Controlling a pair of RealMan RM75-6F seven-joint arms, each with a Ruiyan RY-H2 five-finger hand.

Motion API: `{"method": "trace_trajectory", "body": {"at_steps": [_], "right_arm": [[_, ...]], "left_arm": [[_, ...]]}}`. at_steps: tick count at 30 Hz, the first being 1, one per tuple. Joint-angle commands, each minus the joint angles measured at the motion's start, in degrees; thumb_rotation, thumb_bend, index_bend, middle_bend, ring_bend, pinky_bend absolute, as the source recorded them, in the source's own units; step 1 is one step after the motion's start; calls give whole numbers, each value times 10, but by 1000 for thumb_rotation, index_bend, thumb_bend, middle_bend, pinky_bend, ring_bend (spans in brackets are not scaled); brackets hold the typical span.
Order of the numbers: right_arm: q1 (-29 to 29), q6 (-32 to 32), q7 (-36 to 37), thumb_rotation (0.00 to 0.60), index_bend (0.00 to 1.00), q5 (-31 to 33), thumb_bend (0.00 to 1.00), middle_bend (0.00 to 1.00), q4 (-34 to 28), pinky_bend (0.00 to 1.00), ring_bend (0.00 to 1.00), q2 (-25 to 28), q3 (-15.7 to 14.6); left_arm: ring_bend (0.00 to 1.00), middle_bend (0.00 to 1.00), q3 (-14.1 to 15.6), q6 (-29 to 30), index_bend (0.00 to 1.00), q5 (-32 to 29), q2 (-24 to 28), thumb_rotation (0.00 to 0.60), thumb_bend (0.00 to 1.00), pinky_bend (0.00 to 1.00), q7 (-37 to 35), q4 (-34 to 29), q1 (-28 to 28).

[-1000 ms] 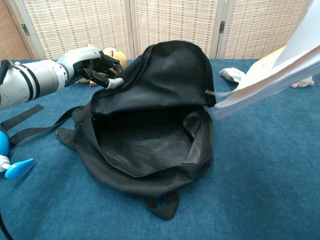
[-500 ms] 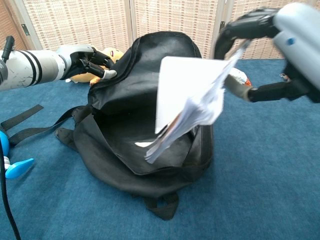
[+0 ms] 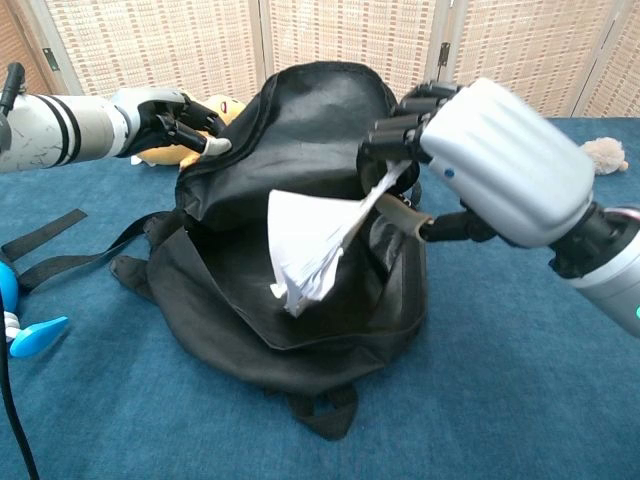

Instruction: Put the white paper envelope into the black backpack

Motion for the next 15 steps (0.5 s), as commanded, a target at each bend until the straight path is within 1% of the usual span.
{"method": "trace_trajectory", "body": {"at_steps": [1,7,12,15], "right_arm": [[-5,17,-1,600,971,-1,455,572,68,356,474,-32,-27],[-19,23,-4,600,972,3,454,580,102,385,484,-28,-56],[-29,21,-21,600,973,0,454,581,105,386,489,-19,-81],[-31,7,-43,600,973,3,454,581,106,387,492,-17,-90]], "left_arm": [[283,321,2,-3,651,1,2,600,675,0,-3,-1,1],[277,321,3,-9,651,6,5,600,676,0,-12,-3,3],[272,321,6,-11,651,12,7,600,676,0,-18,-4,5],[271,321,6,-12,651,16,9,600,676,0,-23,-6,7]]}}
